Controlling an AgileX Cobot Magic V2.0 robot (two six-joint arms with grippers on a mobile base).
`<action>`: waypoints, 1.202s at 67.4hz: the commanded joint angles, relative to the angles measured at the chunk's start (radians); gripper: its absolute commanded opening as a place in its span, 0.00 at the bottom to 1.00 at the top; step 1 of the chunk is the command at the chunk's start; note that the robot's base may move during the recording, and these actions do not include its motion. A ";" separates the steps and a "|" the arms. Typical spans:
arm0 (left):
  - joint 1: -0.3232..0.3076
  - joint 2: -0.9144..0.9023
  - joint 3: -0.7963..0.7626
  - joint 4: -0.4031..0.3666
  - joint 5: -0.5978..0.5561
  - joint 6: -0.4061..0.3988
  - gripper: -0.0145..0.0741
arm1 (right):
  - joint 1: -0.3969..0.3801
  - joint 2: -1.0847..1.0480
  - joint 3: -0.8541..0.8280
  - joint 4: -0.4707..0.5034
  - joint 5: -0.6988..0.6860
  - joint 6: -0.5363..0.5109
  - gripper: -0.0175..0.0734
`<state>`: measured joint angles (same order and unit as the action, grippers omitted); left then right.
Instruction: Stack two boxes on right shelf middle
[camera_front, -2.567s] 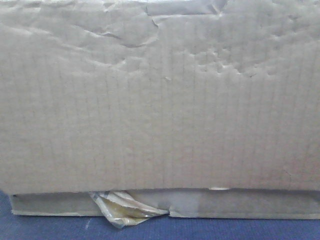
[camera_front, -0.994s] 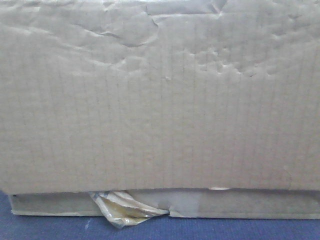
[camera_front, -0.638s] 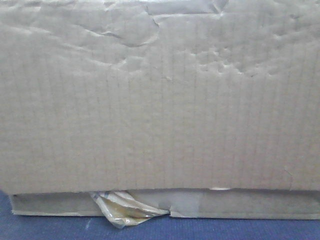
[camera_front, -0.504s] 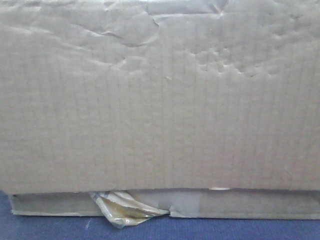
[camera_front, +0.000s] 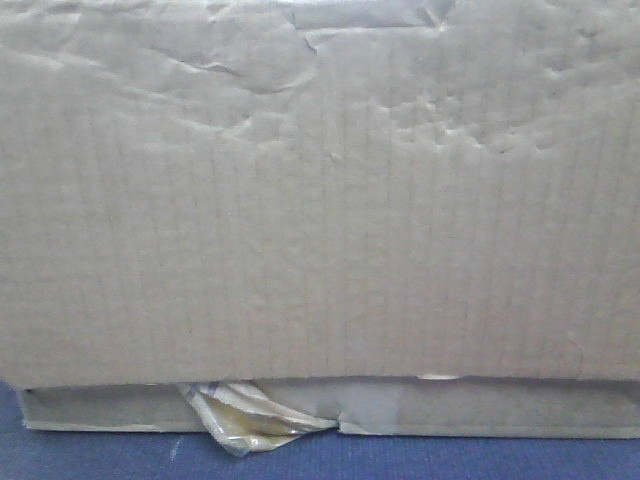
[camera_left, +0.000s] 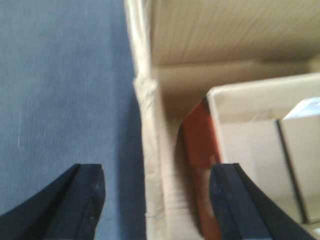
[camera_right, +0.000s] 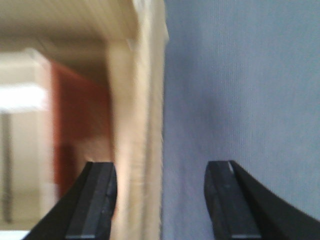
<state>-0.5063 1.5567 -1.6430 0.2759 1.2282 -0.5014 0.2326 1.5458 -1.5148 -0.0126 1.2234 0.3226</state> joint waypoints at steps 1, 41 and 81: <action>0.005 -0.006 0.017 -0.010 -0.007 0.002 0.57 | 0.000 0.001 0.033 -0.006 -0.002 -0.007 0.51; 0.046 -0.003 0.124 -0.079 -0.007 0.002 0.57 | 0.067 0.003 0.052 -0.099 -0.002 0.036 0.51; 0.055 0.055 0.124 -0.127 -0.007 0.054 0.56 | 0.067 0.034 0.052 -0.104 -0.002 0.036 0.51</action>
<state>-0.4538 1.5963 -1.5203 0.1596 1.2243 -0.4553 0.3003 1.5779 -1.4647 -0.1109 1.2280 0.3572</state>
